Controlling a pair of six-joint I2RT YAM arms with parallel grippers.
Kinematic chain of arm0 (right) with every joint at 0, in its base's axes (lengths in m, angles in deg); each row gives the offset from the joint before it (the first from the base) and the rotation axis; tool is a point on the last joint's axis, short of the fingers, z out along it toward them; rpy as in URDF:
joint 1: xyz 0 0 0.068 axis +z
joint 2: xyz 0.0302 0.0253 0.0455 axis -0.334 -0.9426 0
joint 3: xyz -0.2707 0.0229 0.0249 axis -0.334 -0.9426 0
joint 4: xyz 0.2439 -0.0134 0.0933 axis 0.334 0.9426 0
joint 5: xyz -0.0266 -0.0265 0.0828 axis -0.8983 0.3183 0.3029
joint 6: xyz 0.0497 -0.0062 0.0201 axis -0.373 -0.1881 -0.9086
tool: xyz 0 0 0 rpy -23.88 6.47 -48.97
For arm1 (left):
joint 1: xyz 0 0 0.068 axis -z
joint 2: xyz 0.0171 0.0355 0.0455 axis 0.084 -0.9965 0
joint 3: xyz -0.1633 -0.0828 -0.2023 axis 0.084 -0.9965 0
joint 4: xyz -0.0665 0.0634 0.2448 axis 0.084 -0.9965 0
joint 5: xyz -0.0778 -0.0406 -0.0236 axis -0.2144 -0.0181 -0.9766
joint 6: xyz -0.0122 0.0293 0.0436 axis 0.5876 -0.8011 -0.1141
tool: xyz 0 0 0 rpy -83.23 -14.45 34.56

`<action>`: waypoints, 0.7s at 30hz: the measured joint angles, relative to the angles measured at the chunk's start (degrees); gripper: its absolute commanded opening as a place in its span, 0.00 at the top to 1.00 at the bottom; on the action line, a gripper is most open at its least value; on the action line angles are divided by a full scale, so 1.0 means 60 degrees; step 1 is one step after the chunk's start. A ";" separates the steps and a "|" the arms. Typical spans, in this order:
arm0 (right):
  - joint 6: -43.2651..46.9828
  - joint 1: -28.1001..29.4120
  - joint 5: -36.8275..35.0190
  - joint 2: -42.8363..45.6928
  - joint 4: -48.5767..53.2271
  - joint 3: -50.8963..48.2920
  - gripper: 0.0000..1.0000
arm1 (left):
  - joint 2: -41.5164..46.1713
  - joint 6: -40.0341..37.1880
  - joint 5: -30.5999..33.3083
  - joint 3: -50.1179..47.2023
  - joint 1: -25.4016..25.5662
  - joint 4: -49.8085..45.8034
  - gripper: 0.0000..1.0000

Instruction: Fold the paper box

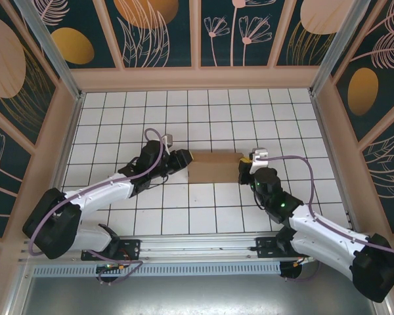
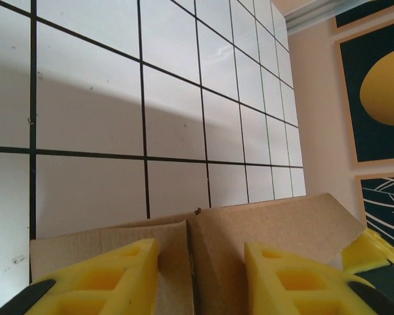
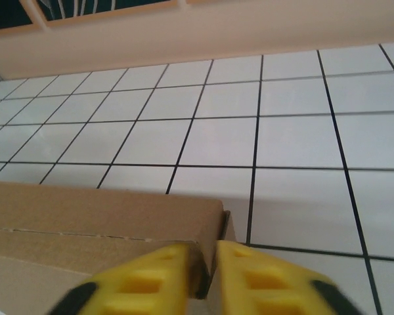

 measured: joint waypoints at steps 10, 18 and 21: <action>-0.0029 -0.0011 0.0769 0.1494 0.0222 -0.0007 0.23 | -0.0091 -0.0007 0.0171 0.0058 0.0000 0.0007 0.67; -0.2339 -0.0674 0.0583 0.0685 0.2408 0.1730 0.23 | -0.0127 -0.0160 0.0171 0.0062 0.0000 0.0044 0.66; -0.3253 -0.1271 0.1166 -0.0433 0.3257 0.2787 0.29 | -0.0127 -0.0295 0.0164 0.0062 0.0000 0.0044 0.66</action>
